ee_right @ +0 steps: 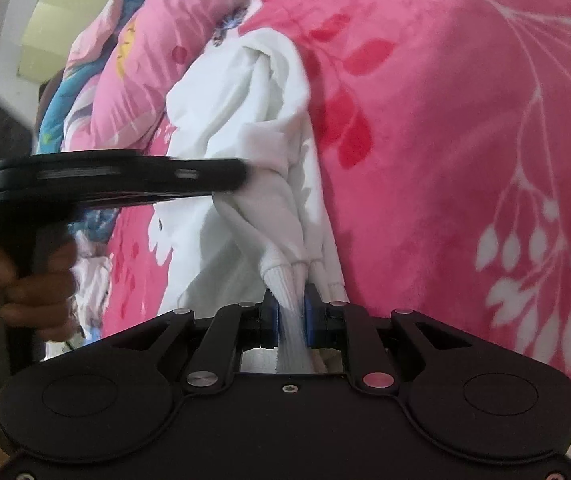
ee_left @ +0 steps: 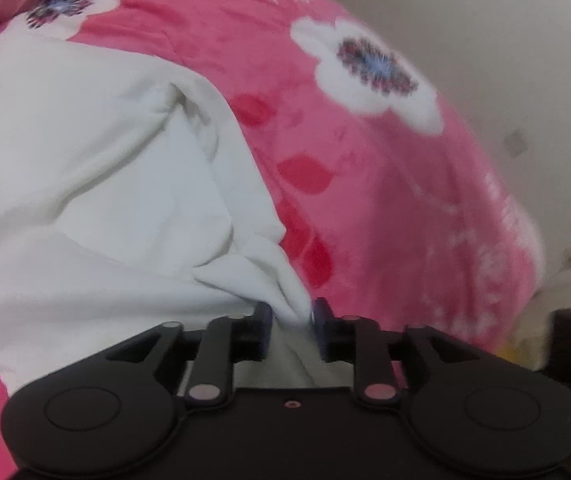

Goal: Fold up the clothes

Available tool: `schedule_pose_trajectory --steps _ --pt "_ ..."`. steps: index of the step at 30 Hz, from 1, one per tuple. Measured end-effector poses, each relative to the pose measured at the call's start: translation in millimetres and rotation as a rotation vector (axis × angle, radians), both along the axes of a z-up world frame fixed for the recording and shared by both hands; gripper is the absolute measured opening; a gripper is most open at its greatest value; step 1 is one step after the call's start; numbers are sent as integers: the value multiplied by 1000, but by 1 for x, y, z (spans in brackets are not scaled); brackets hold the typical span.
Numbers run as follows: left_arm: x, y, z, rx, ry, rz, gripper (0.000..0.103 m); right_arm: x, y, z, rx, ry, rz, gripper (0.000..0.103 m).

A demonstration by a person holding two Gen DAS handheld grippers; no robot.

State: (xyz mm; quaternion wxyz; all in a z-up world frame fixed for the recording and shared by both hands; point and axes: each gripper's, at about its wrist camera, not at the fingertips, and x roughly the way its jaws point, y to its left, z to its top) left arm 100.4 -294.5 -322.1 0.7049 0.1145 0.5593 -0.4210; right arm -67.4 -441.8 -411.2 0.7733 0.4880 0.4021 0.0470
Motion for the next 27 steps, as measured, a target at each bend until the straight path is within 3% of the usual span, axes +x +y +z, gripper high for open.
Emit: schedule_pose_trajectory --steps 3,5,9,12,15,16,20,24,27 --pt "3 34 15 -12 -18 44 29 2 -1 6 10 -10 5 12" --pt "-1 53 9 10 1 38 29 4 0 2 -13 21 21 11" --pt "-23 70 -22 96 27 -27 29 3 -8 -8 38 70 10 12" --pt "-40 73 -43 152 -1 -90 29 9 -12 7 -3 93 53 24" --pt "-44 74 -37 121 -33 -89 29 18 -23 30 -77 83 75 40" --pt "-45 76 -28 78 -46 -72 29 23 -30 41 -98 58 72 44" --pt "-49 63 -7 -60 -93 -95 31 60 -59 73 -166 -39 51 47" --pt "-65 36 -15 -84 -95 -218 31 149 -76 81 -303 -129 97 47" --pt "-79 25 -29 -99 -95 -273 31 204 -69 74 -415 -139 184 47"
